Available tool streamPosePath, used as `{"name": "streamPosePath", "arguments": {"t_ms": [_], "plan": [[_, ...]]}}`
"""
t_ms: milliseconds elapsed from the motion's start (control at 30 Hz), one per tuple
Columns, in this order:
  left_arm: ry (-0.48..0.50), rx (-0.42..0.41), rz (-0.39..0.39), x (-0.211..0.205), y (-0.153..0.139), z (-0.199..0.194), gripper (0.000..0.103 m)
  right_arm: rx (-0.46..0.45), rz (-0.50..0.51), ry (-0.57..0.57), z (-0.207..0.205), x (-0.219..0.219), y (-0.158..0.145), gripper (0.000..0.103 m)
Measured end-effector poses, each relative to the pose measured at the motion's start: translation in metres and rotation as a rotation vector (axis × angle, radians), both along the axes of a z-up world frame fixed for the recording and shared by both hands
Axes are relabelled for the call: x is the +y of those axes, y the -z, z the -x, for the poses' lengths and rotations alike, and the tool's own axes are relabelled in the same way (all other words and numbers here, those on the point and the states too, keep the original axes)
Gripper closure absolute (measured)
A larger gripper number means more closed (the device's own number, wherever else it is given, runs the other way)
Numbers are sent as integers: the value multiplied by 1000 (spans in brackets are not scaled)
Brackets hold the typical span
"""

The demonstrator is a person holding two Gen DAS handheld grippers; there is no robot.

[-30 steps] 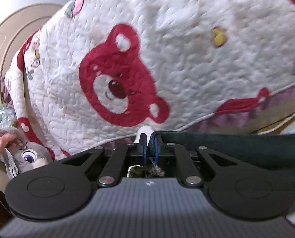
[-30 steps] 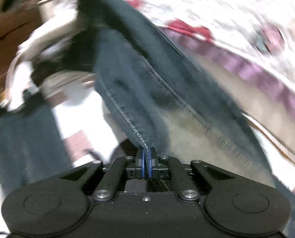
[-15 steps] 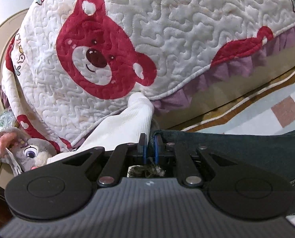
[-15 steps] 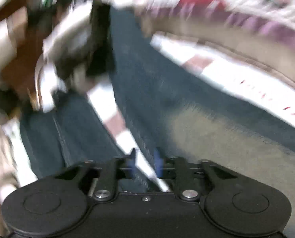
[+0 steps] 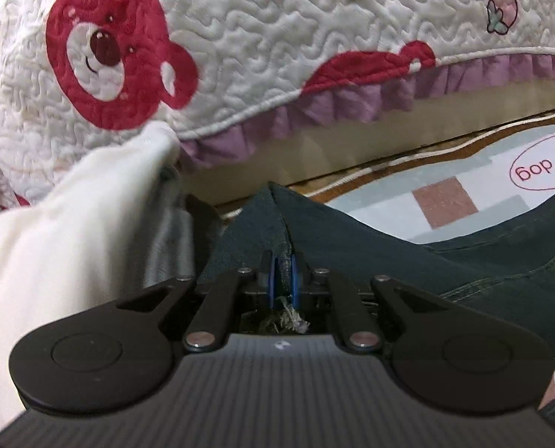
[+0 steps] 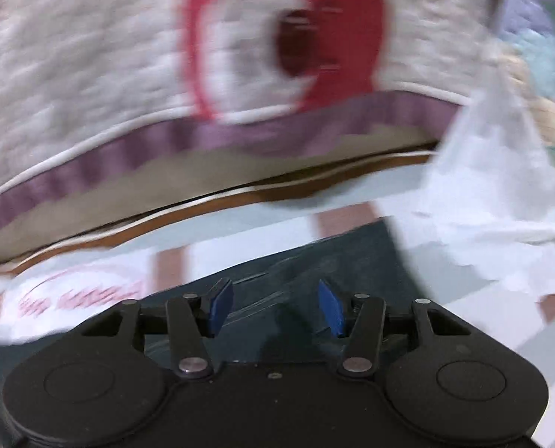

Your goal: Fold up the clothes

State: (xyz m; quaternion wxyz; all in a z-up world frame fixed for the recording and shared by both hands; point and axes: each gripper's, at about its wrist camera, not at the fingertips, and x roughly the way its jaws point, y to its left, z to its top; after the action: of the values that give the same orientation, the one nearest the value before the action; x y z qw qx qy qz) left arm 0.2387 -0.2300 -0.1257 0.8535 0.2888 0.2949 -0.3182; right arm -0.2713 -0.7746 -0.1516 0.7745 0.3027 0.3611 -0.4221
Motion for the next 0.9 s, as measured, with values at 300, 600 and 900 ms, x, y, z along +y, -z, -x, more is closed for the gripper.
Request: {"name": "streamPosePath", "arguments": {"t_ms": [300, 600, 900], "plan": [[-69, 31, 10, -11, 19, -3, 95, 57, 34, 160, 21, -47, 33, 34], [-139, -6, 88, 1, 20, 4, 96, -37, 250, -47, 14, -4, 43, 85], [-11, -242, 44, -27, -44, -25, 96, 2, 605, 124, 34, 27, -28, 101]]}}
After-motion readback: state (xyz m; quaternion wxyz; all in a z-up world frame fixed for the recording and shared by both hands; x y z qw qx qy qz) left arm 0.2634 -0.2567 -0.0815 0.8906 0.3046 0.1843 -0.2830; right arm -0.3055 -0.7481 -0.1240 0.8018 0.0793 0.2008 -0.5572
